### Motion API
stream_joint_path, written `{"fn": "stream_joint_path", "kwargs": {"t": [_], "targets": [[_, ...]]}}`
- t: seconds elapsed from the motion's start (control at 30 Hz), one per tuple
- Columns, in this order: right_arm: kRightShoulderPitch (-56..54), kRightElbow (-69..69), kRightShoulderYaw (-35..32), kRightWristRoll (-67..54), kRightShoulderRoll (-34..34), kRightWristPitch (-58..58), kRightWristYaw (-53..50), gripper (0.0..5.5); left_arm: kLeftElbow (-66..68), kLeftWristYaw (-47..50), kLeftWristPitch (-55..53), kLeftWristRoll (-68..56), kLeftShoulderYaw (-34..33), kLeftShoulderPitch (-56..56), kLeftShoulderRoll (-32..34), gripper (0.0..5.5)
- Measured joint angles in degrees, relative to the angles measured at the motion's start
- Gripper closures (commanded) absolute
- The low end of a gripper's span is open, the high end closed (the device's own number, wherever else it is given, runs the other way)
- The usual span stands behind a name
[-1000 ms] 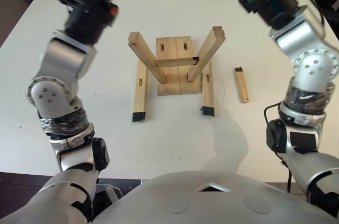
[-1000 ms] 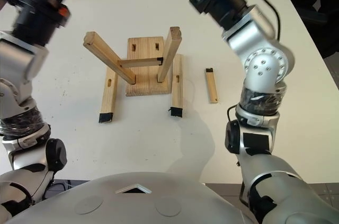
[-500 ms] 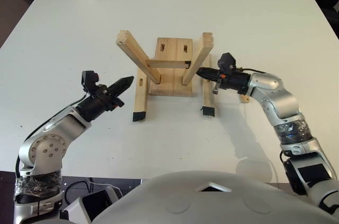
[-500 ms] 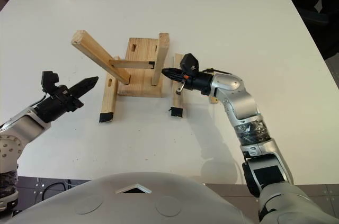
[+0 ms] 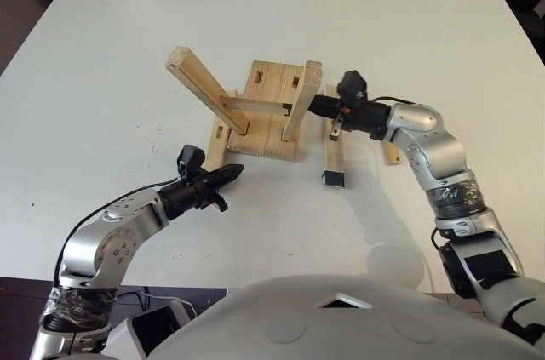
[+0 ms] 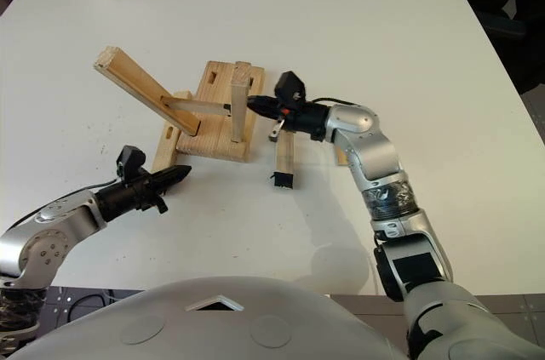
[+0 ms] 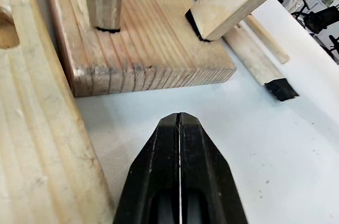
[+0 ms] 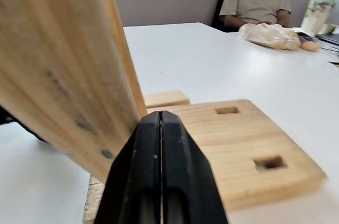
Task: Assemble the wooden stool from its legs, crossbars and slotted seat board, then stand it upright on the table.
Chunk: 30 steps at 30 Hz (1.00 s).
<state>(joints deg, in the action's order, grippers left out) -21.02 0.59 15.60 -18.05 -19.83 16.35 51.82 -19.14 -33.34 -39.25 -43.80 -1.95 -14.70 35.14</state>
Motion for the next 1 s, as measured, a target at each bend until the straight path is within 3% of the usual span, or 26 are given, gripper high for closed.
{"fn": "stream_joint_path", "kwargs": {"t": [0.2,0.5,0.77,1.0], "targets": [[5.3,-10.0,2.5,-1.4,-0.6,4.7,0.4,5.47,1.0,1.7,-0.1,5.0,3.0,1.8,-2.4,5.50],[11.4,-15.4,5.5,-1.9,0.3,8.6,-2.7,5.47,3.3,1.9,1.3,7.6,1.5,2.7,-2.8,5.50],[0.5,1.5,-5.6,3.6,-4.8,2.4,-7.5,5.47,4.3,1.6,1.3,9.3,1.3,4.5,-2.8,5.50],[0.5,11.2,-6.3,13.7,-13.5,-5.3,-7.3,5.47,-1.4,-2.1,1.4,10.1,1.4,-1.5,-0.2,5.50]]}}
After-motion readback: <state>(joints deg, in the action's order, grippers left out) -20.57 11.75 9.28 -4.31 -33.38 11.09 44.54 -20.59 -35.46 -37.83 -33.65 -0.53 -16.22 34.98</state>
